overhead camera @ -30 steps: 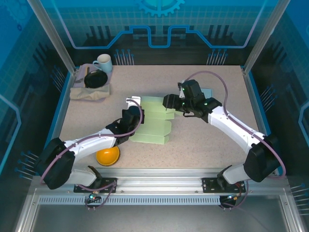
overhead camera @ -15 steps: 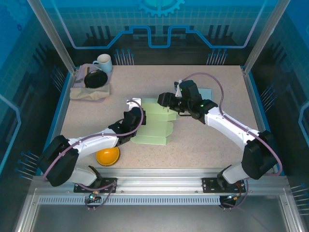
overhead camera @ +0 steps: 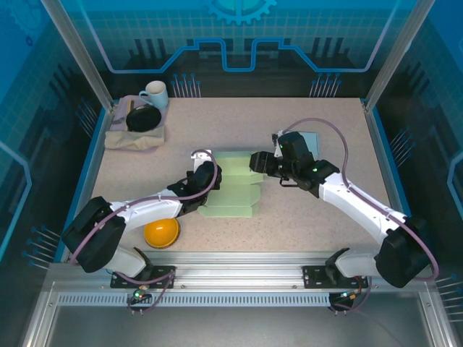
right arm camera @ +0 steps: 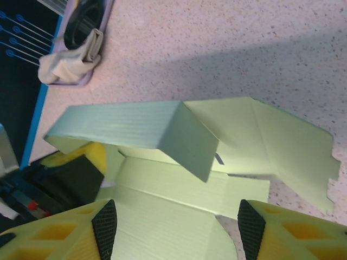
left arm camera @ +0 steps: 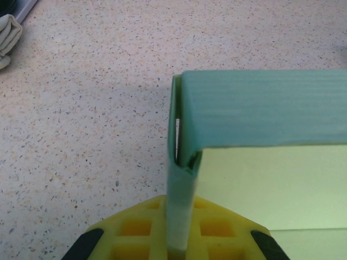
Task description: Fold the paper box
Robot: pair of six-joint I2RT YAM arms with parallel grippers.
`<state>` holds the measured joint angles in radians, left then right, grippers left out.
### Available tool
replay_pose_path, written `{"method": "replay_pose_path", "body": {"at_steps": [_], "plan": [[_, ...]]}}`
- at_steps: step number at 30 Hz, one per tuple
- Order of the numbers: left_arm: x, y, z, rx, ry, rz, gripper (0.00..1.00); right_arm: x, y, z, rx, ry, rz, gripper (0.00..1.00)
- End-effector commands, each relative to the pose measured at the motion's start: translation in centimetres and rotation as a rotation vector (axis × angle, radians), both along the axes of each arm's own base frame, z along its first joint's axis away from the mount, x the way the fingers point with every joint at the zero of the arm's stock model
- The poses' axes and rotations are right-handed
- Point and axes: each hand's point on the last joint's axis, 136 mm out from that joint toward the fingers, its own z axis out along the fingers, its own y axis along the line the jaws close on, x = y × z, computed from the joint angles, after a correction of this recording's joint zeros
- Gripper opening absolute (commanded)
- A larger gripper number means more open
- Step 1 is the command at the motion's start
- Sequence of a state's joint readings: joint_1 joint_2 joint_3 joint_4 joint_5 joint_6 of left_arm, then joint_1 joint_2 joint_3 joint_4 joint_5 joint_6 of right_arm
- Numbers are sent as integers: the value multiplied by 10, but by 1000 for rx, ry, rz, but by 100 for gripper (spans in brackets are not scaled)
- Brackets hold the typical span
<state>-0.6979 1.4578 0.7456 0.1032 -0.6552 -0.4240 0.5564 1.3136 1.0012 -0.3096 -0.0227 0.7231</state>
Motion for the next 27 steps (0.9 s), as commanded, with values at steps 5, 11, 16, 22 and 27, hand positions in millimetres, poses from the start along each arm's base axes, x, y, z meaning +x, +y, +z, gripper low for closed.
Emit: {"method": "replay_pose_path", "body": {"at_steps": [5, 11, 16, 22, 27], "plan": [[3, -6, 15, -62, -15, 32, 5, -1, -2, -44, -70, 48, 45, 63], [0, -9, 16, -96, -19, 13, 5, 8, 6, -52, -57, 36, 51, 62], [-1, -10, 13, -111, -11, 13, 5, 9, 6, -51, -69, 36, 45, 62], [0, -10, 16, -118, -18, 18, 5, 7, -12, -63, -173, 71, -3, 64], [-2, -12, 16, -143, -20, 3, 5, 5, -16, -72, -178, 92, -16, 64]]}}
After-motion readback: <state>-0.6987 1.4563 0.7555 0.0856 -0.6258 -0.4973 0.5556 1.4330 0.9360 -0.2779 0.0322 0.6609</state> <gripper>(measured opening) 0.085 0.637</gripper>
